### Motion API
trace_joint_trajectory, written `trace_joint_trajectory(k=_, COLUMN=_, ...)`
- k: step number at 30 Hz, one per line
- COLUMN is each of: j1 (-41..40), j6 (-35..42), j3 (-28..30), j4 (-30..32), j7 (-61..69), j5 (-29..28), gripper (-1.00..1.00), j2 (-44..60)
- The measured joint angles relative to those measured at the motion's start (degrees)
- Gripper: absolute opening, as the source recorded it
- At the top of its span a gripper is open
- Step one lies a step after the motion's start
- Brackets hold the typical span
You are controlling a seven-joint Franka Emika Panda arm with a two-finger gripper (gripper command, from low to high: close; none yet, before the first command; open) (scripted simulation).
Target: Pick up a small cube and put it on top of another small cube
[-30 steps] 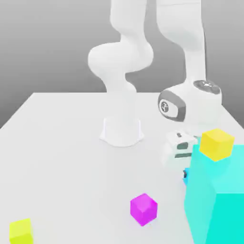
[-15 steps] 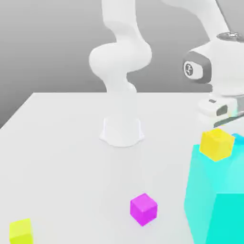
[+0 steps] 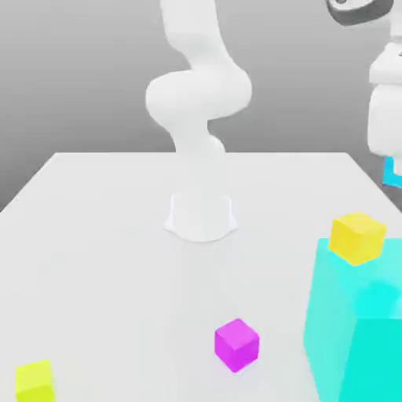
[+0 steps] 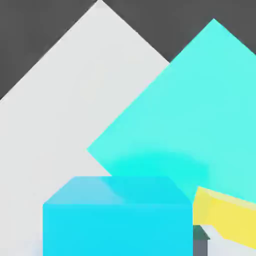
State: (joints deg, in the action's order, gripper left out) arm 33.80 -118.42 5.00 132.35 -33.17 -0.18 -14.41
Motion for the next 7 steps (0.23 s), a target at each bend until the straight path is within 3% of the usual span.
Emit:
trace_joint_trajectory(k=3, j1=-0.7, j6=-5.5, j3=0.5, j4=3.5, j7=0.1, j5=-0.7, gripper=-1.0, j2=2.4)
trace_joint_trajectory(k=4, j1=-0.8, j6=-6.8, j3=0.5, j4=4.3, j7=0.1, j5=-0.7, gripper=1.0, j2=3.0)
trace_joint_trajectory(k=7, j1=-0.8, j6=-6.8, j3=0.5, j4=4.3, j7=0.1, j5=-0.7, gripper=1.0, j2=3.0)
